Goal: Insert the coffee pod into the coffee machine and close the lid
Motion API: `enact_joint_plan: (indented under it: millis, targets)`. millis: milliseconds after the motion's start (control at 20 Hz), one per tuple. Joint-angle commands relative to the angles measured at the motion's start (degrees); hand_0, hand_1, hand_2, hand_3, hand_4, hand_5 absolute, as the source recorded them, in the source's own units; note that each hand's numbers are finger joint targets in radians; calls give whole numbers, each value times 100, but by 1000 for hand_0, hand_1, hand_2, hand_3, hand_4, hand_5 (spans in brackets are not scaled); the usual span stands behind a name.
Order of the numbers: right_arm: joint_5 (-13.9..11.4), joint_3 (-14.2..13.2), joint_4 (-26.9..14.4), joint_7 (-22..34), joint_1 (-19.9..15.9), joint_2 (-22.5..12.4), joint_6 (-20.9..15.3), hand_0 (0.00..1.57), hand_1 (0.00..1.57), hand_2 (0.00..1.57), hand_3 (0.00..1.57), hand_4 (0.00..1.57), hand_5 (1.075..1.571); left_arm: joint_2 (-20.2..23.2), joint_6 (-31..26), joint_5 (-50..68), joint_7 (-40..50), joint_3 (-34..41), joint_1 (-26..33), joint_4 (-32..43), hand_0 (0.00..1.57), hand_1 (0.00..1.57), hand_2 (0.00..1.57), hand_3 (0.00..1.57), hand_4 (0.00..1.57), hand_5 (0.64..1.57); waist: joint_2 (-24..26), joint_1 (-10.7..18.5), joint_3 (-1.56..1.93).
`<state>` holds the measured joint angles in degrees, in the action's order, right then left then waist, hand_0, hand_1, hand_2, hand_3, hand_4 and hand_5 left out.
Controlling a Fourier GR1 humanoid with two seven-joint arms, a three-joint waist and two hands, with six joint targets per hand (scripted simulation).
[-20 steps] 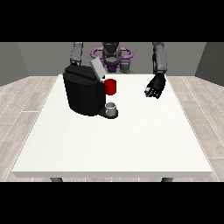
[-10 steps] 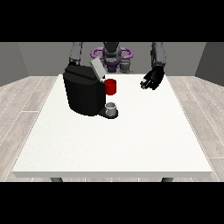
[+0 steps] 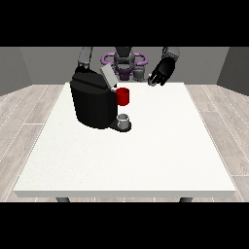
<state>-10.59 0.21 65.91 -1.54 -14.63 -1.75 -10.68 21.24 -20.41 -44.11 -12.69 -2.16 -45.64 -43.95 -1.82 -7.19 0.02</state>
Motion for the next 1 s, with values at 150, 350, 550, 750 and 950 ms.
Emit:
enact_joint_plan:
  millis: [150, 350, 550, 750, 950]
  targets:
    - [127, -7, 89, -195, -80, -59, 193, 0, 0, 0, 0, 0, 1571, -122, -528, 171, 562, 273, -834, -129, 1340, 1340, 1372, 1351, 562, 1571, -30, -273, 0]
    - [100, -124, 173, -137, -456, -70, 13, 0, 0, 0, 0, 0, 1571, -197, -386, 383, 958, 694, -1378, -8, 956, 956, 1160, 1358, 517, 1571, -460, -477, -1]
    - [139, -71, 524, 123, -516, -168, 183, 0, 0, 0, 0, 0, 1571, -109, -367, 413, 1014, 824, -1544, 115, 1195, 1195, 1240, 1260, 489, 1571, -447, -726, -2]
    - [53, -44, 522, 142, -701, -105, 64, 0, 0, 0, 0, 0, 1571, 160, -611, 393, 963, 855, -2005, 150, 1174, 1174, 1254, 1266, 479, 1571, -744, -746, -2]
    - [142, -154, 705, 207, -818, -233, 148, 0, 0, 0, 0, 186, 1571, 324, -556, 397, 1092, 1024, -2240, 340, 1247, 1247, 1299, 1249, 479, 1571, -960, -979, -1]
